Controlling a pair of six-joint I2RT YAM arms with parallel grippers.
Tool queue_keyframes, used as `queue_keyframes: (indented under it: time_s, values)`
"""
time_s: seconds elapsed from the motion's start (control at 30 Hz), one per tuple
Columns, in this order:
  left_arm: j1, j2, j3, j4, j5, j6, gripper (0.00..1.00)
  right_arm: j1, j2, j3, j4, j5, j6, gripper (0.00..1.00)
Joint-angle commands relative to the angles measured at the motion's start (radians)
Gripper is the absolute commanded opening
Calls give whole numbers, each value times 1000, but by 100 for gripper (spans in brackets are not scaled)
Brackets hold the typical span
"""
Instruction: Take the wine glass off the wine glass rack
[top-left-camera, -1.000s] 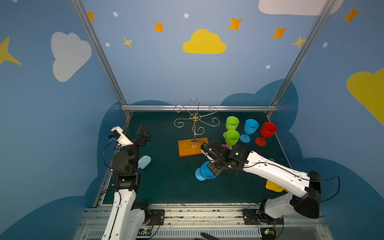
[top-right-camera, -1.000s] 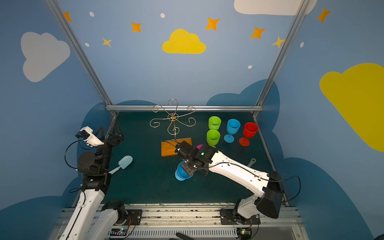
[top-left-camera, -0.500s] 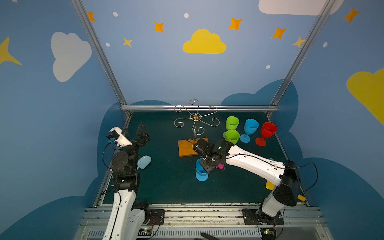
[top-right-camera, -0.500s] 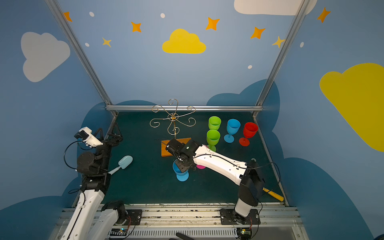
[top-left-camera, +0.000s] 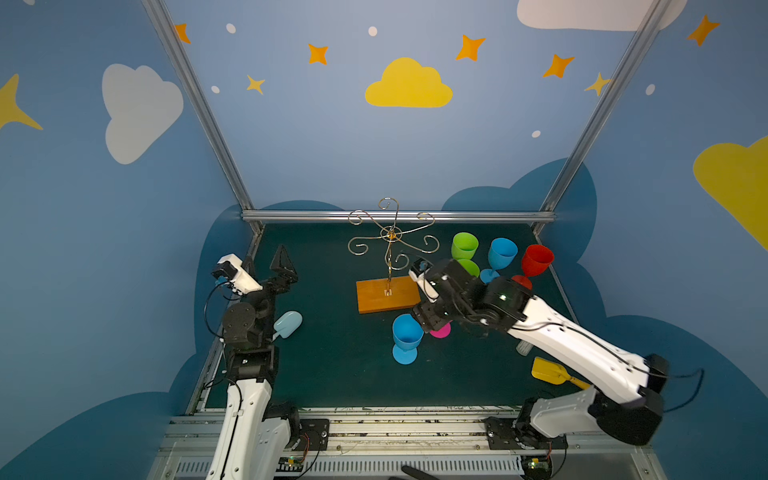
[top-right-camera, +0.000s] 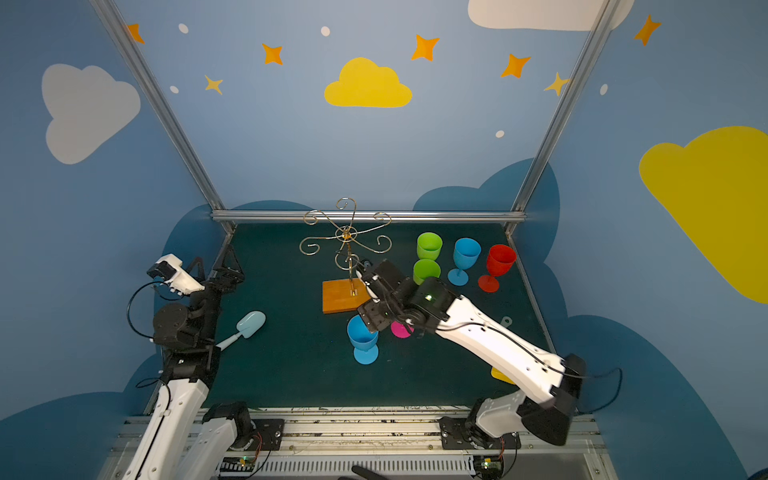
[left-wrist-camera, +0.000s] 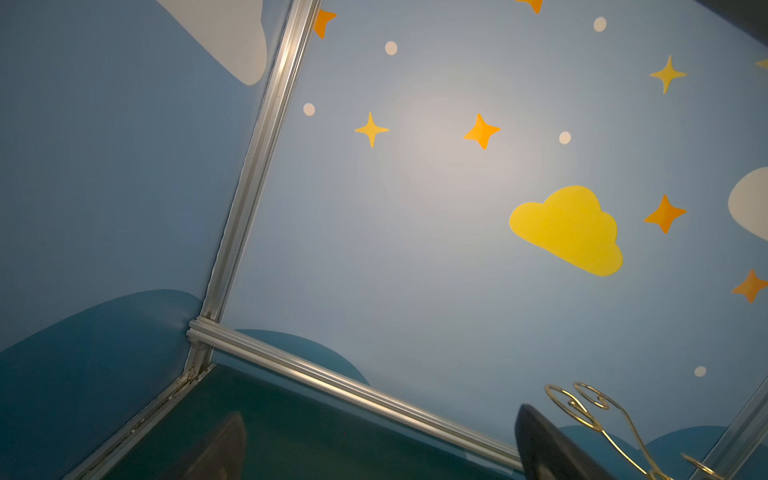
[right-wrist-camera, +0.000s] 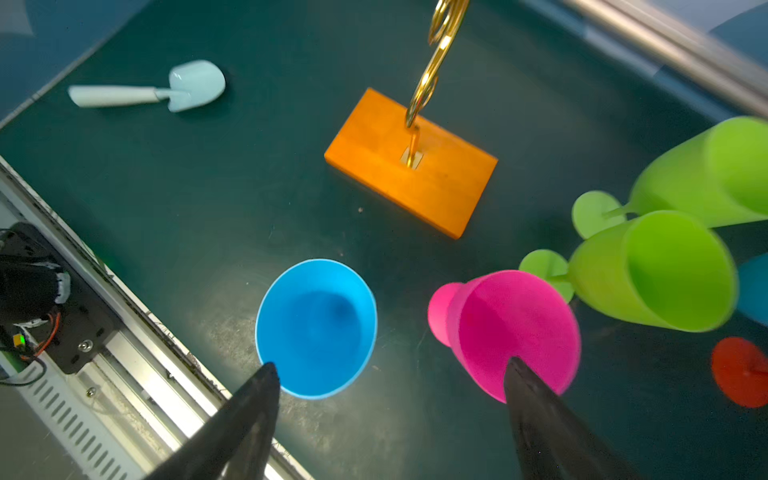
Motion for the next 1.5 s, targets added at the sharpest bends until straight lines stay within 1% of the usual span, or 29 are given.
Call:
queue_keyframes:
  time_s: [0.0,0.07,0.13,0.2,0.27,0.33,0.4,0.47,0.6,0.7,0.73,0.77,0.8,0.83,0.93,0.97,1.0,1.03,1.13,1.2,1.27,1.33,1.4,1.47]
  values:
    - [4,52,40,-68,73,109,99,-71,-193,-188,279,42,-93,88]
    - [-1,103,46,-53,101,120,99,-149,-318,-322,425,35,-115,88]
    - [-13,148,49,-58,108,147,99,-247,-403,-400,485,38,-109,88]
    - [-37,179,19,-52,74,195,99,-336,-461,-476,536,60,-118,88]
    - [-61,198,-40,1,28,219,99,-411,-484,-545,586,79,-120,88]
    - [-83,222,-100,59,6,232,99,-493,-465,-597,617,70,-82,88]
    - [-106,251,-138,81,-11,252,99,-579,-423,-642,654,22,-45,88]
    - [-121,281,-168,87,-24,288,99,-645,-377,-714,744,-10,-44,88]
    - [-126,341,-230,153,-67,326,99,-742,-307,-855,931,-12,-52,88]
    - [-125,399,-263,217,-54,346,99,-803,-287,-944,1058,15,-74,88]
    - [-125,410,-266,238,-69,324,99,-830,-281,-975,1111,10,-76,89]
    - [-126,401,-264,218,-76,331,99,-858,-268,-1006,1161,-11,-76,89]
    - [-125,386,-259,189,-83,336,99,-884,-251,-1022,1191,-35,-67,89]
    - [-125,383,-270,197,-84,342,99,-908,-230,-1029,1198,-58,-52,88]
    - [-139,389,-290,152,-77,361,99,-946,-172,-998,1138,-123,-35,88]
    - [-140,406,-308,181,-69,378,99,-949,-153,-988,1140,-152,-30,89]
    - [-141,423,-323,234,-87,367,99,-949,-135,-991,1168,-172,-34,89]
    - [-140,429,-331,265,-75,390,99,-949,-113,-999,1217,-187,-40,88]
    - [-137,481,-316,305,-52,412,99,-951,-21,-1005,1319,-173,-60,88]
    - [-138,521,-311,353,-29,428,99,-952,38,-1005,1371,-207,-64,89]
    - [-137,600,-318,443,-26,440,99,-946,95,-995,1405,-246,-87,89]
    - [-137,696,-317,535,-23,449,99,-945,143,-995,1444,-248,-86,89]
    - [-139,780,-311,603,-11,457,99,-945,181,-995,1489,-269,-120,89]
    - [-140,837,-301,669,18,469,99,-936,174,-963,1407,-290,-114,88]
